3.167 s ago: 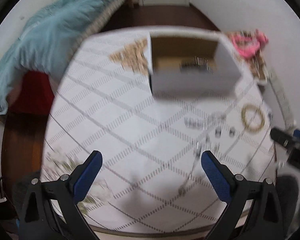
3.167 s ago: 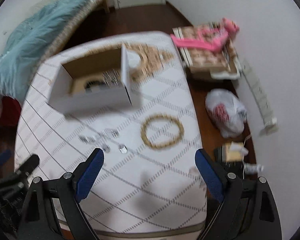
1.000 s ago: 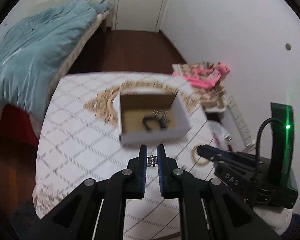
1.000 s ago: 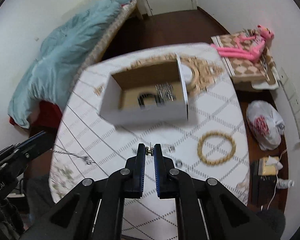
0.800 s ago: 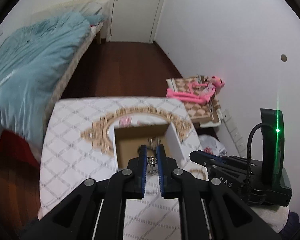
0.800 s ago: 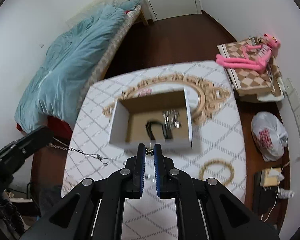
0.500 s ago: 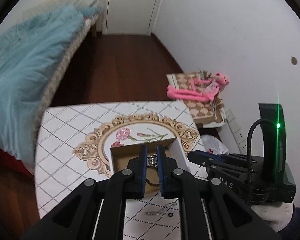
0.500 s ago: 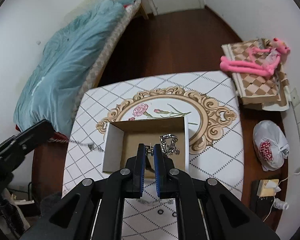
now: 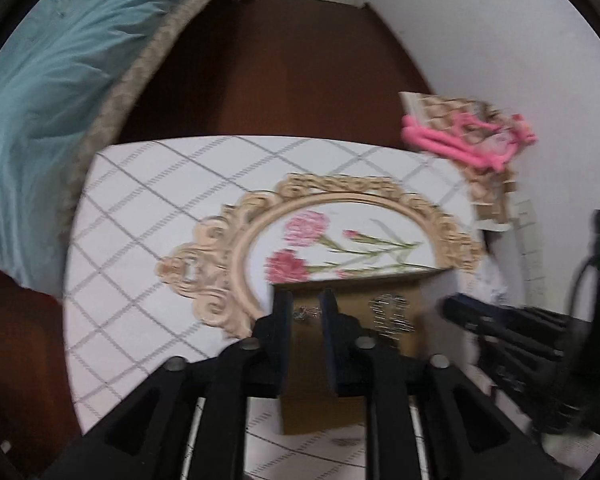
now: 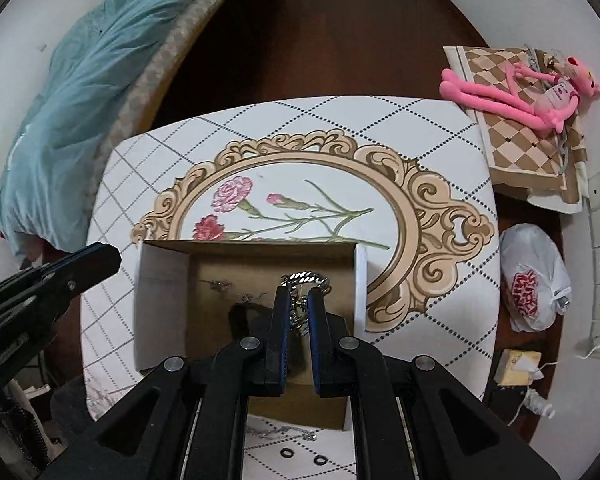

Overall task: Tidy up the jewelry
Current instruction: 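Carry both pieces over the white box while both tools open to drop them inside, then withdraw both tools from the box toward the wooden bead bracelet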

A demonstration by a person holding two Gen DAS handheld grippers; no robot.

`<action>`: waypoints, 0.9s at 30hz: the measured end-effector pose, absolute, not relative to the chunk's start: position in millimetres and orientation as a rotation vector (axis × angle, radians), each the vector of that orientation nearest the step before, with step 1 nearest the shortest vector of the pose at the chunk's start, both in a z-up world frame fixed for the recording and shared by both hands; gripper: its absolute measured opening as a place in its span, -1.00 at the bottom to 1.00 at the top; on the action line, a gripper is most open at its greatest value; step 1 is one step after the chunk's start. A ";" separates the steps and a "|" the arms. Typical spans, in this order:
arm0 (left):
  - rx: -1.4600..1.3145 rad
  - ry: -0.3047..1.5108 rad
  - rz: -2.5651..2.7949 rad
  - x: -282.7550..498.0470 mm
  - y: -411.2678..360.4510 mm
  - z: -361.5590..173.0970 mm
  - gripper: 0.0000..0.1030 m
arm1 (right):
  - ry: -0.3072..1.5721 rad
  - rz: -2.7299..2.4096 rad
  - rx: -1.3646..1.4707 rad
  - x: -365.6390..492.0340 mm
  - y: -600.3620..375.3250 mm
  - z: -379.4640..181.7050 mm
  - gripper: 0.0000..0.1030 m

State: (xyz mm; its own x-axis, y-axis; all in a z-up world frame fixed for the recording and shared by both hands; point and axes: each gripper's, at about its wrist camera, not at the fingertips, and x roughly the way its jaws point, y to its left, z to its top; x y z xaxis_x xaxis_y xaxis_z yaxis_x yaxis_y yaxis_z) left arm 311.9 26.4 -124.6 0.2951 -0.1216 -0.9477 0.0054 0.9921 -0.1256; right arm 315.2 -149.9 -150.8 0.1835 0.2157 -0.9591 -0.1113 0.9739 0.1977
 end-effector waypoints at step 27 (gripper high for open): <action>-0.027 1.227 0.089 247.5 40.5 -154.9 1.00 | 1.321 0.080 -0.053 256.7 -154.5 -159.5 0.94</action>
